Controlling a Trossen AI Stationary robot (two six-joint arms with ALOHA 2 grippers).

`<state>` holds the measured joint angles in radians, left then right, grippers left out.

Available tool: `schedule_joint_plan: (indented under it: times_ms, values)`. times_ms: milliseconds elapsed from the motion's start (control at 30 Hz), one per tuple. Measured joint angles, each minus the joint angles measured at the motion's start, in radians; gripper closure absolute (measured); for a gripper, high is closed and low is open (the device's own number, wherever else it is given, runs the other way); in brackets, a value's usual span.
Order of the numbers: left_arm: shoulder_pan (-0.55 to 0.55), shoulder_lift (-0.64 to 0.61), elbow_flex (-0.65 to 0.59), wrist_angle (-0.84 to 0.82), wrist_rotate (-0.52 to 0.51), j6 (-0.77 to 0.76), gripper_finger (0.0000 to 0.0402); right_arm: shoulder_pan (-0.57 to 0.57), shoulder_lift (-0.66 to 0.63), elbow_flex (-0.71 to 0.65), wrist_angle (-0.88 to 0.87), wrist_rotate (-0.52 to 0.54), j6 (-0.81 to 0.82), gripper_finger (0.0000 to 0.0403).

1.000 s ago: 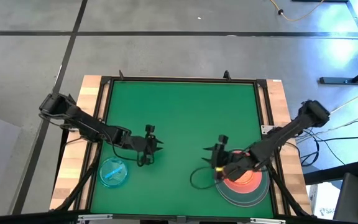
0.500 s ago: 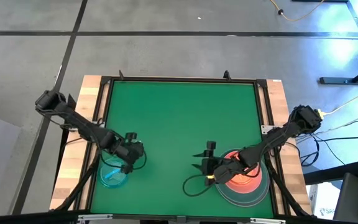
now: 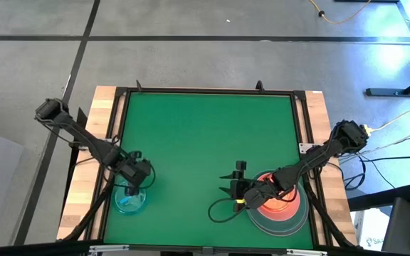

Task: Stack plastic plates
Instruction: Stack the light blue plate on top of the light orange plate

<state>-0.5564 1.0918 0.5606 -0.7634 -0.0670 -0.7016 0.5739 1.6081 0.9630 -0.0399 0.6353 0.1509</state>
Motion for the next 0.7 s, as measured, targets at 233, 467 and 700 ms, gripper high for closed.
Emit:
schedule_joint_plan:
  times_ms: [233,467,700]
  values:
    - [-0.012,-0.08,-0.118,0.064,0.015,-0.106,0.0301,-0.002,0.0,0.0,0.001,0.0,0.0,0.0229]
    - [-0.011,-0.081,-0.201,0.216,0.094,-0.132,0.0301,-0.014,0.0,0.0,0.0,0.0,0.003,0.0229]
    - [-0.012,-0.08,-0.203,0.232,0.085,-0.13,0.0301,-0.014,0.0,0.0,0.0,0.0,0.003,0.0229]
